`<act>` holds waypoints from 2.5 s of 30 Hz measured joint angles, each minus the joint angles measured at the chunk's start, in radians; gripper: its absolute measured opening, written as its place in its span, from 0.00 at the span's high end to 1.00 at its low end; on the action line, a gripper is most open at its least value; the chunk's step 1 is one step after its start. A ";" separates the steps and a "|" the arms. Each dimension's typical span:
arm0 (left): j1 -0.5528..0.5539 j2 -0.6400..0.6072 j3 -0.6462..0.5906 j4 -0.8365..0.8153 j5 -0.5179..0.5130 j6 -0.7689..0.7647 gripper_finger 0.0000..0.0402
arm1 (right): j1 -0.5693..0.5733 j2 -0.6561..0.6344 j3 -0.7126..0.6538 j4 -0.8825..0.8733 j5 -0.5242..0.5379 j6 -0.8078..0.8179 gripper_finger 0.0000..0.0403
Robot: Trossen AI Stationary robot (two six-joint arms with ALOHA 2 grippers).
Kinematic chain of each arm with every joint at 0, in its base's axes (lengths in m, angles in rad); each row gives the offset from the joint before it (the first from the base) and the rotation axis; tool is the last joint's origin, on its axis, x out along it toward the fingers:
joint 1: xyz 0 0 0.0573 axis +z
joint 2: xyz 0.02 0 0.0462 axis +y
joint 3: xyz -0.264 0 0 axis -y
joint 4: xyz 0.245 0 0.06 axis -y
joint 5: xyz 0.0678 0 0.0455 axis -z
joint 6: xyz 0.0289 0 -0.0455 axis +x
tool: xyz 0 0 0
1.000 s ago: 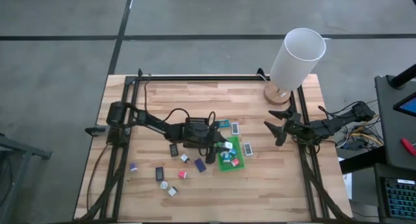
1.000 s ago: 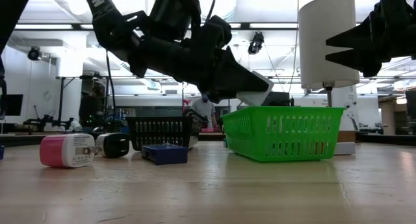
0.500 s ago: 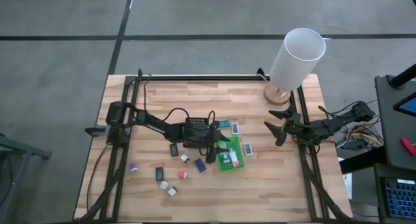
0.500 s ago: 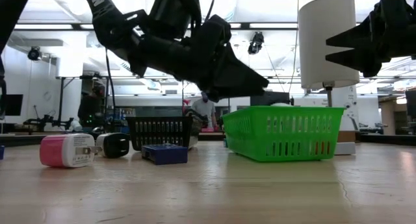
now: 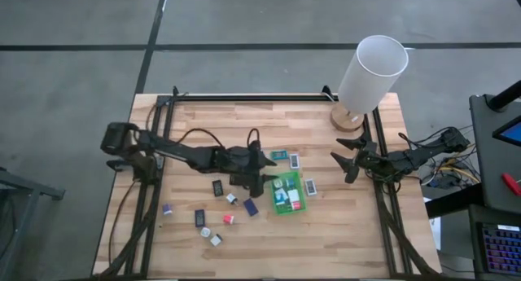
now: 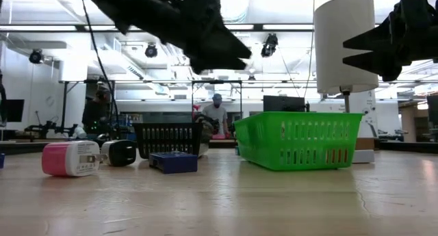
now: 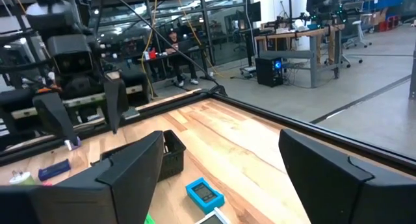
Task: Pick & Place Office items
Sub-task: Put the top white black charger adapter into the green bin
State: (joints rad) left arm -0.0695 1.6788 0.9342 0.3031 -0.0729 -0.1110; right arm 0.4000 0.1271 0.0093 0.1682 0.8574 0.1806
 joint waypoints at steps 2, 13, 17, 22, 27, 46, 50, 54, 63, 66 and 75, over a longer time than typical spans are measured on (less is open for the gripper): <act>-0.009 -0.038 -0.005 -0.069 -0.024 -0.030 0.46 | 0.000 0.000 0.000 0.000 0.000 0.000 0.24; -0.089 -0.184 -0.094 -0.392 -0.187 -0.133 0.46 | 0.000 -0.001 0.000 0.000 0.000 0.000 0.26; -0.109 -0.229 -0.143 -0.483 -0.189 -0.273 0.46 | 0.000 0.000 0.000 0.000 0.000 0.000 0.27; -0.143 -0.278 -0.203 -0.492 -0.192 -0.363 0.46 | 0.000 0.000 0.000 0.000 0.000 0.000 0.26; -0.209 -0.320 -0.223 -0.492 -0.192 -0.356 0.46 | 0.000 0.000 0.000 0.000 0.000 0.000 0.24; -0.317 -0.352 -0.289 -0.608 -0.242 -0.212 0.46 | 0.000 0.000 0.000 0.000 0.000 0.000 0.27; -0.316 -0.352 -0.342 -0.494 -0.234 -0.212 0.46 | 0.000 0.000 0.000 0.000 0.000 0.000 0.26; -0.316 -0.352 -0.378 -0.439 -0.144 -0.179 0.46 | 0.000 0.000 0.000 0.000 0.000 0.000 0.24; -0.316 -0.349 -0.397 -0.394 -0.086 -0.146 0.46 | 0.000 0.000 0.000 0.000 0.000 0.000 0.24; -0.315 -0.327 -0.397 -0.377 -0.084 -0.127 0.46 | 0.000 0.000 0.000 0.000 0.000 0.000 0.25; -0.301 -0.243 -0.397 -0.324 -0.084 -0.120 0.46 | 0.000 0.000 0.000 0.000 0.000 0.000 0.27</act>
State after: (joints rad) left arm -0.3705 1.4353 0.5373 -0.0206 -0.1566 -0.2310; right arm 0.3998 0.1272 0.0093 0.1682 0.8572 0.1806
